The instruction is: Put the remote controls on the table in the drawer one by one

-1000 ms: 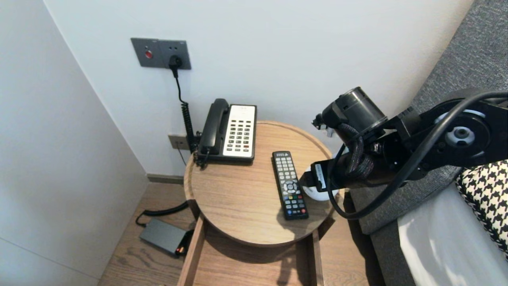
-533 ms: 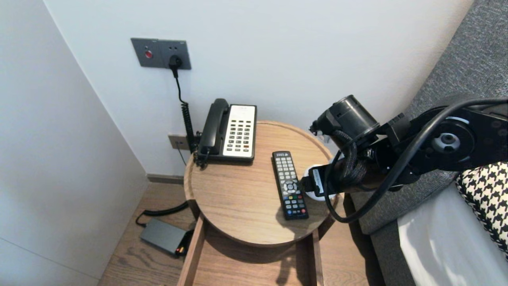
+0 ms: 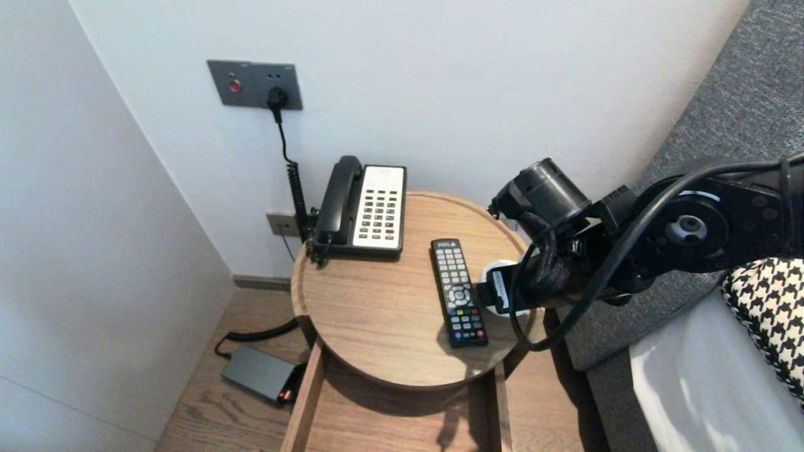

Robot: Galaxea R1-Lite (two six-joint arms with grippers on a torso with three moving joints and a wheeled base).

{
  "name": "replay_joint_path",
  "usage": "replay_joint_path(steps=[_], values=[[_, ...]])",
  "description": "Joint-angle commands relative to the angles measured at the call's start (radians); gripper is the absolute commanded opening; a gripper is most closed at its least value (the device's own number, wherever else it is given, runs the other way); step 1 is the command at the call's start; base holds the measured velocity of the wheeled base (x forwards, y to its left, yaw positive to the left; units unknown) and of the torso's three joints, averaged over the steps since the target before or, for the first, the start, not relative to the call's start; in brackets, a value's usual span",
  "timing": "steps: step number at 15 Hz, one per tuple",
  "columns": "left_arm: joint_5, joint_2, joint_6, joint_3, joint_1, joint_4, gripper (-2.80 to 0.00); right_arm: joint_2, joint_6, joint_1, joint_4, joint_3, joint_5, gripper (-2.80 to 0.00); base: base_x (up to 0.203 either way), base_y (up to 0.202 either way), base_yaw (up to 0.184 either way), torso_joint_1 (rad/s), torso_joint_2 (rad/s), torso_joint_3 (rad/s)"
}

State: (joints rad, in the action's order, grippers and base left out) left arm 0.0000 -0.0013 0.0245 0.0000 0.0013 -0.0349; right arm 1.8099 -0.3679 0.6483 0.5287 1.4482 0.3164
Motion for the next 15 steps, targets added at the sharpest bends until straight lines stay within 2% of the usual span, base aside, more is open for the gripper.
replay_joint_path(steps=[1,8,11,15], values=[[0.0,0.0,0.0,0.012,0.0,0.0,-2.8,0.012,-0.003,0.001,0.004,0.003,0.003,0.0,0.0,0.0,0.0,0.0,0.0,0.0],[0.0,0.0,0.0,0.012,0.0,0.0,-2.8,0.026,-0.02,-0.002,0.002,0.012,0.0,0.0,0.0,0.0,0.0,0.0,0.0,0.0],[0.0,0.0,0.0,0.012,0.0,0.0,-2.8,0.028,-0.019,-0.004,-0.055,0.003,0.003,0.0,0.0,0.0,0.0,0.0,0.0,0.0],[0.0,0.0,0.0,0.012,0.0,0.0,-2.8,0.029,-0.019,-0.006,-0.062,-0.003,0.003,0.0,0.0,0.0,0.0,0.0,0.0,0.0]])
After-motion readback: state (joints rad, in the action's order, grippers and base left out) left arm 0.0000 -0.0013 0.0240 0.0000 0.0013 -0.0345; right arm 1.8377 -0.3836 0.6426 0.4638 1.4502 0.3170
